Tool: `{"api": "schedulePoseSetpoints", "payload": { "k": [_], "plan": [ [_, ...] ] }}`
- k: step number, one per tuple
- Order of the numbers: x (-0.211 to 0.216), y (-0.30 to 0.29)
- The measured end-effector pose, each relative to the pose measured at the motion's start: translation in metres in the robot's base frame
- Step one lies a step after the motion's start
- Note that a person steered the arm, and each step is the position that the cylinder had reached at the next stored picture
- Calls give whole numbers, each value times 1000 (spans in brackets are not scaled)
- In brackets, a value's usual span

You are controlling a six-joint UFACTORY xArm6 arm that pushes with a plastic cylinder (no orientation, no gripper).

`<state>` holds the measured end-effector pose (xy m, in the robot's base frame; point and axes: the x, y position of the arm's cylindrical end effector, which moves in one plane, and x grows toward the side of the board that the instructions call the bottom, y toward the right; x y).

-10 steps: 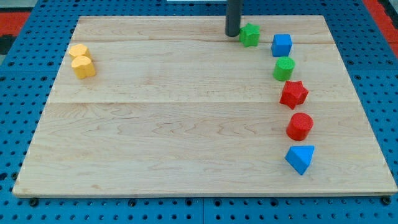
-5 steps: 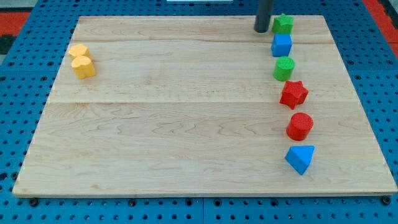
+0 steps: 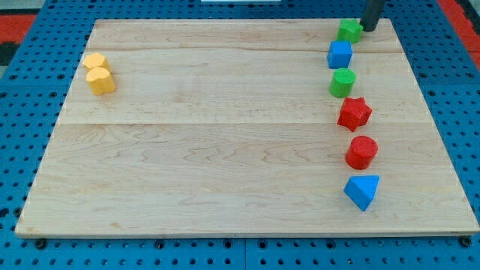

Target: Move the green star towards the top right of the board

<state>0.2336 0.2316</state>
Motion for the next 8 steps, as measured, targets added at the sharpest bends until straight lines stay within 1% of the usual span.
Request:
{"api": "schedulePoseSetpoints", "payload": {
  "k": [1, 3, 5, 6, 7, 8],
  "plan": [
    [10, 0],
    [8, 3],
    [-8, 3],
    [-25, -16],
    [-42, -48],
    [-42, -111]
  ]
}}
